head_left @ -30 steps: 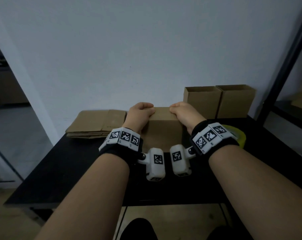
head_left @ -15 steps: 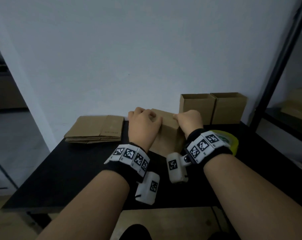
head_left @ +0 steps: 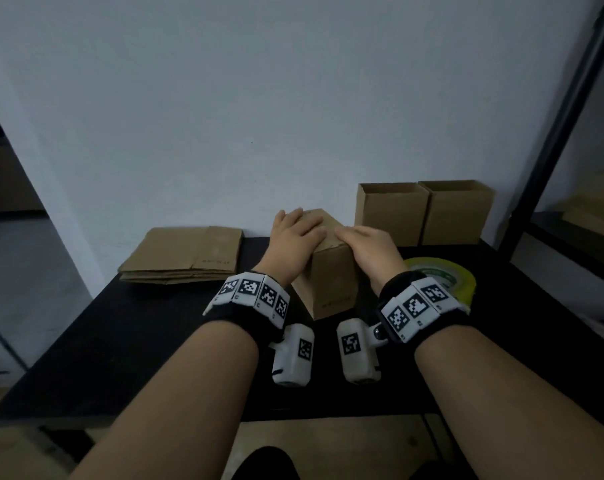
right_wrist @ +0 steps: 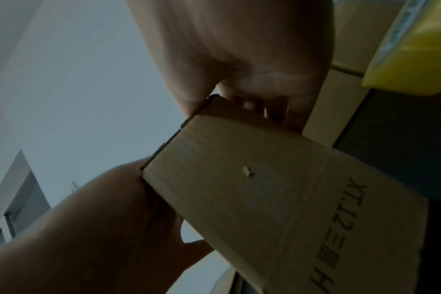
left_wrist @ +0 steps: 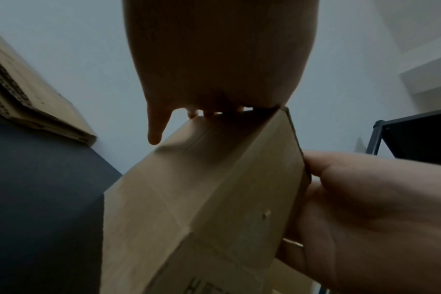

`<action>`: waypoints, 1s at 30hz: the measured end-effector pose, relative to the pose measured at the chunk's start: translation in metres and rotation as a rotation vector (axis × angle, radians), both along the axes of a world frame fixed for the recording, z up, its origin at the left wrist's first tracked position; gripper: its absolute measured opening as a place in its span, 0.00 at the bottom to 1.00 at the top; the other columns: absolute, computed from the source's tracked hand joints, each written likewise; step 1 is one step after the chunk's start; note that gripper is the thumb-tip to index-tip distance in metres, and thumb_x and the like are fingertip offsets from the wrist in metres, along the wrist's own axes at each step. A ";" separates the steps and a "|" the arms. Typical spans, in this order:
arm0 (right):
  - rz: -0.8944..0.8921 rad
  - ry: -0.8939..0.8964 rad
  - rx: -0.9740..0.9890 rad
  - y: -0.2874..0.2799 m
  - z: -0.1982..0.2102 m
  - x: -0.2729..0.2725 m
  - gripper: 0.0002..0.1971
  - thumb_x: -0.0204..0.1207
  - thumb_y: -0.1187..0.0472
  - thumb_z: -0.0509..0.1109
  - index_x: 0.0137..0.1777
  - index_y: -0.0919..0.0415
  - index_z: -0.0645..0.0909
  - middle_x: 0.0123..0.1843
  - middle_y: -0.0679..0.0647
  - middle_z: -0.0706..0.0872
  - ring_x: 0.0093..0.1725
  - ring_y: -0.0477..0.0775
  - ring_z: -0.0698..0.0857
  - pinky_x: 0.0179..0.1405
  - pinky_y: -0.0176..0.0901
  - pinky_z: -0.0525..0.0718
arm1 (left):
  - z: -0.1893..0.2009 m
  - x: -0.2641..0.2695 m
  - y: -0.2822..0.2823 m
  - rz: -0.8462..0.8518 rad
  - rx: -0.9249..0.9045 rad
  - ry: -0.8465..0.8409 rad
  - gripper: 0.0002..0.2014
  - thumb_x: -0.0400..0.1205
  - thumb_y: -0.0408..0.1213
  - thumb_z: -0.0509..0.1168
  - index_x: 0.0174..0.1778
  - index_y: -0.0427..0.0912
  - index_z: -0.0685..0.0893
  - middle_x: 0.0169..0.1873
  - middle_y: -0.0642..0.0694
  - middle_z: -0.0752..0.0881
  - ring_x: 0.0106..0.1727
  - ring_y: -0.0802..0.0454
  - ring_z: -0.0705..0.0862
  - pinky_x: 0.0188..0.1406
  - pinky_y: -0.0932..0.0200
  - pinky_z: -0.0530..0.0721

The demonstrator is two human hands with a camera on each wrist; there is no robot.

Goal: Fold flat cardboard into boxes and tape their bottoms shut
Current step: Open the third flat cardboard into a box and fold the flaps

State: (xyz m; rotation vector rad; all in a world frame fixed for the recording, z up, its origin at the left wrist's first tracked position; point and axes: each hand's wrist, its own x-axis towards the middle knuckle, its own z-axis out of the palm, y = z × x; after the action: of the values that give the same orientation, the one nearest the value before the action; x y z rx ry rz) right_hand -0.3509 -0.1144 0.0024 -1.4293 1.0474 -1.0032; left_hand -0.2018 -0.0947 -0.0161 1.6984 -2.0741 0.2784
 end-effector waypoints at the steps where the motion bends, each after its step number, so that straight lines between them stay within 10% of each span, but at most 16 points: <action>1: -0.003 -0.007 -0.003 0.000 -0.001 0.000 0.06 0.80 0.55 0.70 0.45 0.54 0.87 0.47 0.57 0.90 0.45 0.53 0.88 0.39 0.40 0.84 | 0.000 0.002 -0.002 -0.001 0.024 -0.018 0.15 0.71 0.38 0.59 0.34 0.37 0.91 0.44 0.32 0.90 0.41 0.19 0.86 0.35 0.21 0.80; 8: -0.016 -0.006 -0.044 -0.001 -0.003 0.000 0.06 0.80 0.55 0.70 0.41 0.50 0.86 0.45 0.53 0.90 0.46 0.51 0.88 0.48 0.44 0.86 | 0.000 0.000 -0.004 0.054 -0.005 0.027 0.20 0.76 0.38 0.56 0.46 0.27 0.89 0.54 0.27 0.87 0.56 0.15 0.80 0.58 0.20 0.70; 12: -0.026 -0.009 -0.038 0.000 -0.005 0.002 0.09 0.81 0.52 0.69 0.50 0.55 0.87 0.47 0.55 0.89 0.47 0.53 0.88 0.49 0.46 0.86 | 0.006 -0.004 0.004 0.155 0.102 0.152 0.19 0.86 0.35 0.54 0.69 0.28 0.78 0.76 0.35 0.72 0.80 0.30 0.62 0.81 0.39 0.48; 18: -0.081 0.059 -0.065 0.001 -0.003 -0.005 0.28 0.83 0.45 0.62 0.52 0.75 0.83 0.54 0.71 0.86 0.55 0.68 0.86 0.60 0.62 0.83 | 0.007 -0.007 -0.001 0.309 0.093 0.336 0.25 0.86 0.48 0.43 0.77 0.49 0.71 0.79 0.46 0.67 0.82 0.44 0.58 0.80 0.38 0.54; 30: -0.148 0.322 -0.155 -0.008 0.005 -0.059 0.16 0.82 0.68 0.64 0.67 0.59 0.83 0.66 0.54 0.84 0.67 0.56 0.81 0.70 0.52 0.79 | 0.028 -0.025 0.006 0.474 0.084 0.213 0.23 0.88 0.44 0.42 0.78 0.54 0.69 0.82 0.48 0.61 0.83 0.43 0.53 0.80 0.35 0.52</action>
State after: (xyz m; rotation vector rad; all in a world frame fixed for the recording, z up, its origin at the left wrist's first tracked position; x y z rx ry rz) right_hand -0.4098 -0.1224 0.0070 -1.6994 1.3486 -0.9964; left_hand -0.2271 -0.0884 0.0122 2.1552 -1.5344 0.1448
